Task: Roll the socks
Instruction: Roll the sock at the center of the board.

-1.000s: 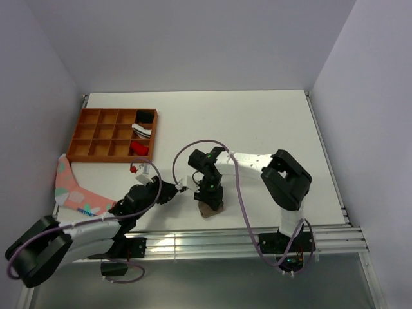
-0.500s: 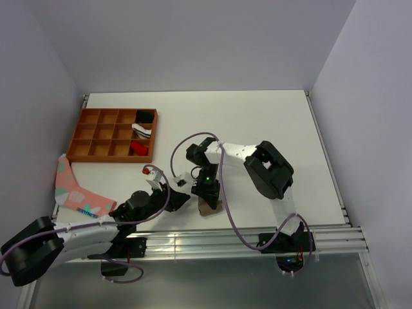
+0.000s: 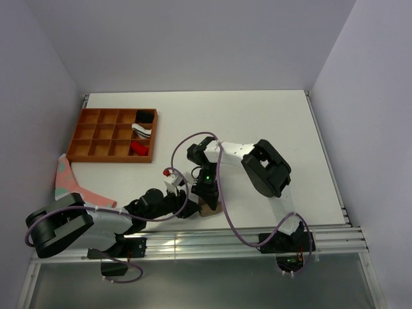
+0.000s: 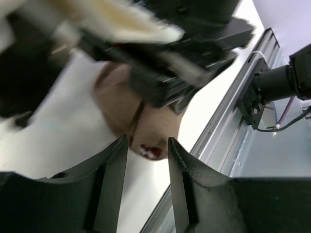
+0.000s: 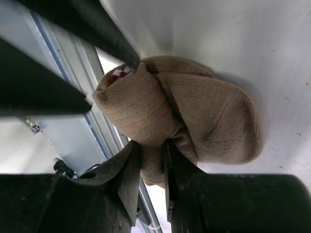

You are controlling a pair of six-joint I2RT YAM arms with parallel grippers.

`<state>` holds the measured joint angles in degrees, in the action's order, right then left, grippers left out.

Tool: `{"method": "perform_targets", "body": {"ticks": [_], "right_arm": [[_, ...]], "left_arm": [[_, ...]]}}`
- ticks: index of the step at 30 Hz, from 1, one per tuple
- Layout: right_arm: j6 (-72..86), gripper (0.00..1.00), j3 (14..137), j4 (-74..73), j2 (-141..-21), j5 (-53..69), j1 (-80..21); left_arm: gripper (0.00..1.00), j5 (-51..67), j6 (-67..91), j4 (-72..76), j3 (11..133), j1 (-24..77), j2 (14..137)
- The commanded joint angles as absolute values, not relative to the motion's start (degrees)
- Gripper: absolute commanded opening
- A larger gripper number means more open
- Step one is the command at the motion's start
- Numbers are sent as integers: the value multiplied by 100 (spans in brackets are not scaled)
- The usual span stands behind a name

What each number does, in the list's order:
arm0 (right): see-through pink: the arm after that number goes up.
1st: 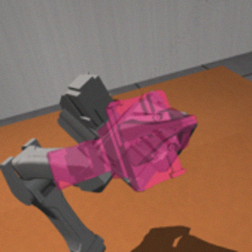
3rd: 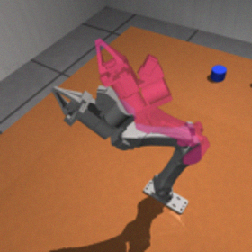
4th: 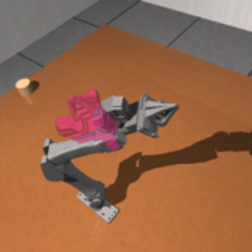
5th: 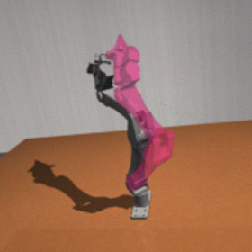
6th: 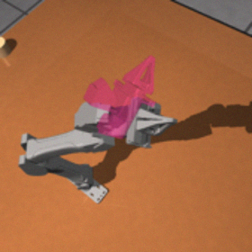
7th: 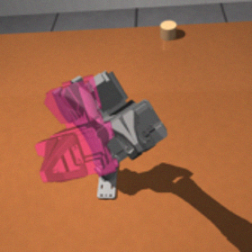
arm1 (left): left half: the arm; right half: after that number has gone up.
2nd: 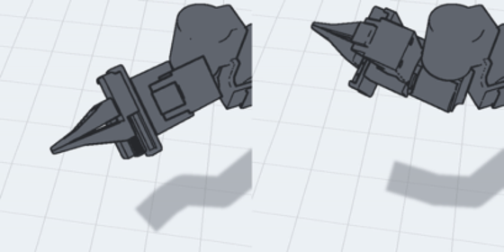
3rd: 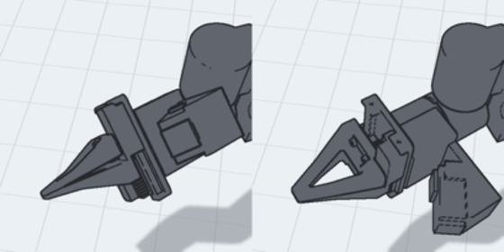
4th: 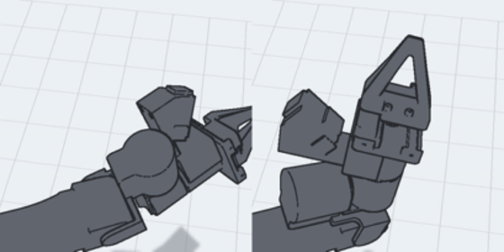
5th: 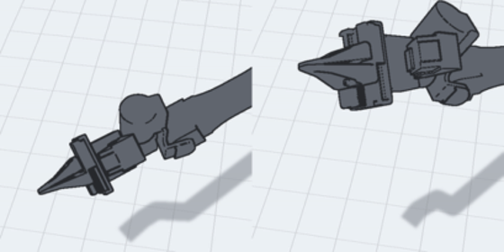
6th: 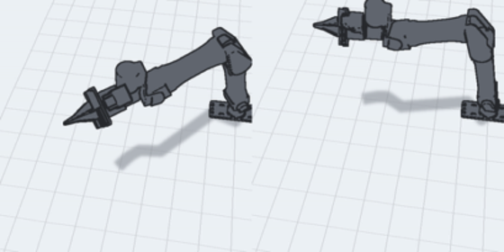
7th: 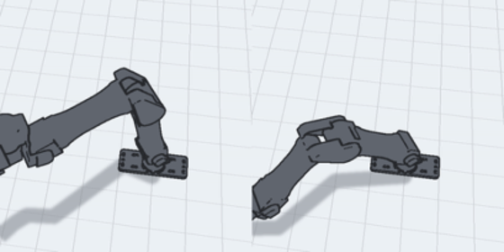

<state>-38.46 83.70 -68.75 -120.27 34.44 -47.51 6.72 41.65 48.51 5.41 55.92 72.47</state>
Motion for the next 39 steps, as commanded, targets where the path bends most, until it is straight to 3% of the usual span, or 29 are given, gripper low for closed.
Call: {"method": "perform_targets", "body": {"ticks": [1, 21, 24, 33, 39], "right_arm": [[-4008, 22, 8358, -6574, -12269, 3287, -4746], [-3964, 22, 8517, -6662, -12401, 3331, -4702], [-3911, 23, 8490, -6583, -12358, 3331, -4702], [-3621, 37, 8209, -6039, -11910, 3331, -4615], [-3384, 48, 7875, -5511, -11216, 3322, -4272]], "left_arm": [[45, 809, 3876, 5230, 896, 5730, 7338], [46, 519, 3700, 5028, 1301, 5915, 8244], [41, 404, 3735, 4922, 1353, 5924, 8332], [2, 273, 3867, 4711, 1424, 5941, 8762], [0, 158, 3990, 4641, 1327, 5941, 8815]]}}
